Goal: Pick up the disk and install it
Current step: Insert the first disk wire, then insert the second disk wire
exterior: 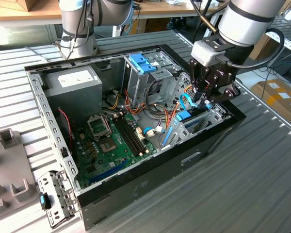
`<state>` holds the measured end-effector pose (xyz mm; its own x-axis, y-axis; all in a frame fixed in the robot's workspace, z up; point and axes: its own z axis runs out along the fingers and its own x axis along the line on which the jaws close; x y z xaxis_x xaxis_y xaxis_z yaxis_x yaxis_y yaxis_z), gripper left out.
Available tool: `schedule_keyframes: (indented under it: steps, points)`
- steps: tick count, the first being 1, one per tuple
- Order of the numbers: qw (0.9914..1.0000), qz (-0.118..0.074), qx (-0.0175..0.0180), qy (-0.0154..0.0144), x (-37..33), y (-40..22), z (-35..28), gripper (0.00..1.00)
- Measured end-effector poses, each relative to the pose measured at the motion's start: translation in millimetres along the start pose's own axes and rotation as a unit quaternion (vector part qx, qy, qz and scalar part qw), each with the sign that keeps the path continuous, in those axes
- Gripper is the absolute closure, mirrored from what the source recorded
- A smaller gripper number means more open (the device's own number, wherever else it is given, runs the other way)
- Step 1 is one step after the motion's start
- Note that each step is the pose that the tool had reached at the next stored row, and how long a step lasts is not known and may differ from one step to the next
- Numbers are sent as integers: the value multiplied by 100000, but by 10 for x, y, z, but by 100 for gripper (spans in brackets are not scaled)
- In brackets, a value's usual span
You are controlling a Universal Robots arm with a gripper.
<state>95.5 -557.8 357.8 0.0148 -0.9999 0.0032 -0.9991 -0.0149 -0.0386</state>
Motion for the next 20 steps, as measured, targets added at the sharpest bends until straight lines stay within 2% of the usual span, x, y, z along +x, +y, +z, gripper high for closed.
schedule_keyframes:
  steps: [1, 3, 20]
  points:
    - [100000, 2, 4, -37, 0, 0, 0, 70]
    - [99995, 45, 19, -1007, 0, 1, -1, 70]
    - [99989, 61, 23, -1505, -1, 0, 0, 70]
